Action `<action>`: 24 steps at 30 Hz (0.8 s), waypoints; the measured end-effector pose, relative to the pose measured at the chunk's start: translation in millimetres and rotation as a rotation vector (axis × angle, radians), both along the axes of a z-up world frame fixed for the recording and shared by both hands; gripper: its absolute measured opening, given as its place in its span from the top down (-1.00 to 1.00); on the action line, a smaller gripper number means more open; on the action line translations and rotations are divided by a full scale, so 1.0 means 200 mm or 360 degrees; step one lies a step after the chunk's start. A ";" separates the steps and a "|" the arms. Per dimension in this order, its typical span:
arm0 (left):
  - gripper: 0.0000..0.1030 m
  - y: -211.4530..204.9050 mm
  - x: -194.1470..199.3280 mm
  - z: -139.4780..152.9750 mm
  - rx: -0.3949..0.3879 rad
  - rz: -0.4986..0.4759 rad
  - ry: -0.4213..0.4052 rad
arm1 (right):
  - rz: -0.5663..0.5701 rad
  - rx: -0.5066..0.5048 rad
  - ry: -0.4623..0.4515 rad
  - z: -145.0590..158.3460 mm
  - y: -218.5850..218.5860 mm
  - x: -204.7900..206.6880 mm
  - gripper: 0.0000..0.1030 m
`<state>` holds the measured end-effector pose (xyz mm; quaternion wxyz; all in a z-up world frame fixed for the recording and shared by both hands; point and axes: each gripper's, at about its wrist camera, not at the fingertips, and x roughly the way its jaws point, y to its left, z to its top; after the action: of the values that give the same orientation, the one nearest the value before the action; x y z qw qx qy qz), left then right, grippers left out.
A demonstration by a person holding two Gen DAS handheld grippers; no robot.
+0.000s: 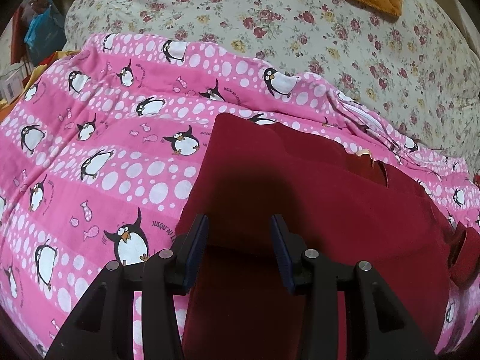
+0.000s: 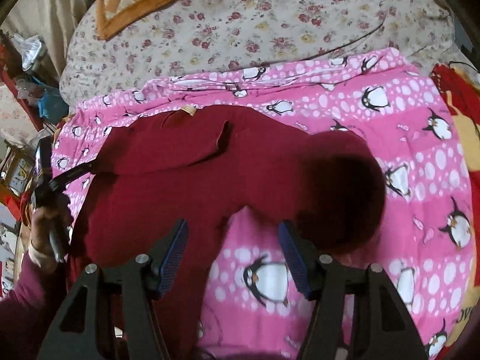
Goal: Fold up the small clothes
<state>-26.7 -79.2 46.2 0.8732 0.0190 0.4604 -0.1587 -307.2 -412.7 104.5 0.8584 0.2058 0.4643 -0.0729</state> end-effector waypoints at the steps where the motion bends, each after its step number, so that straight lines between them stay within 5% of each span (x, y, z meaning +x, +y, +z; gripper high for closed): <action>1: 0.58 0.00 0.00 0.00 -0.0002 0.0001 0.0001 | -0.0025 -0.0023 0.0024 -0.01 -0.01 -0.03 -0.38; 8: 0.58 0.00 0.00 -0.01 0.0019 -0.0002 0.0003 | -0.0458 0.0192 0.0019 -0.25 -0.34 -0.16 -0.41; 9: 0.58 0.00 0.00 -0.01 0.0020 -0.0002 0.0004 | -0.0516 0.0332 0.0080 -0.33 -0.42 -0.14 -0.36; 12: 0.58 0.00 0.00 -0.01 0.0010 0.0001 0.0008 | -0.0632 0.0517 -0.0084 -0.39 -0.54 -0.16 0.25; 14: 0.58 0.00 0.00 -0.01 -0.0002 0.0006 0.0010 | -0.0692 0.0406 -0.0126 -0.34 -0.56 -0.15 0.59; 17: 0.58 0.02 0.00 0.00 -0.0014 0.0016 0.0010 | -0.0625 0.0275 -0.0232 -0.16 -0.53 -0.11 0.68; 24: 0.58 0.11 0.02 0.07 -0.0116 0.0099 -0.0009 | -0.0180 -0.0469 -0.0461 0.47 -0.11 0.27 0.73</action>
<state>-23.2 -57.3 59.3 0.8790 -0.0267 0.4524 -0.1481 -253.8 -435.0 198.8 0.9315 0.1121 0.3080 -0.1578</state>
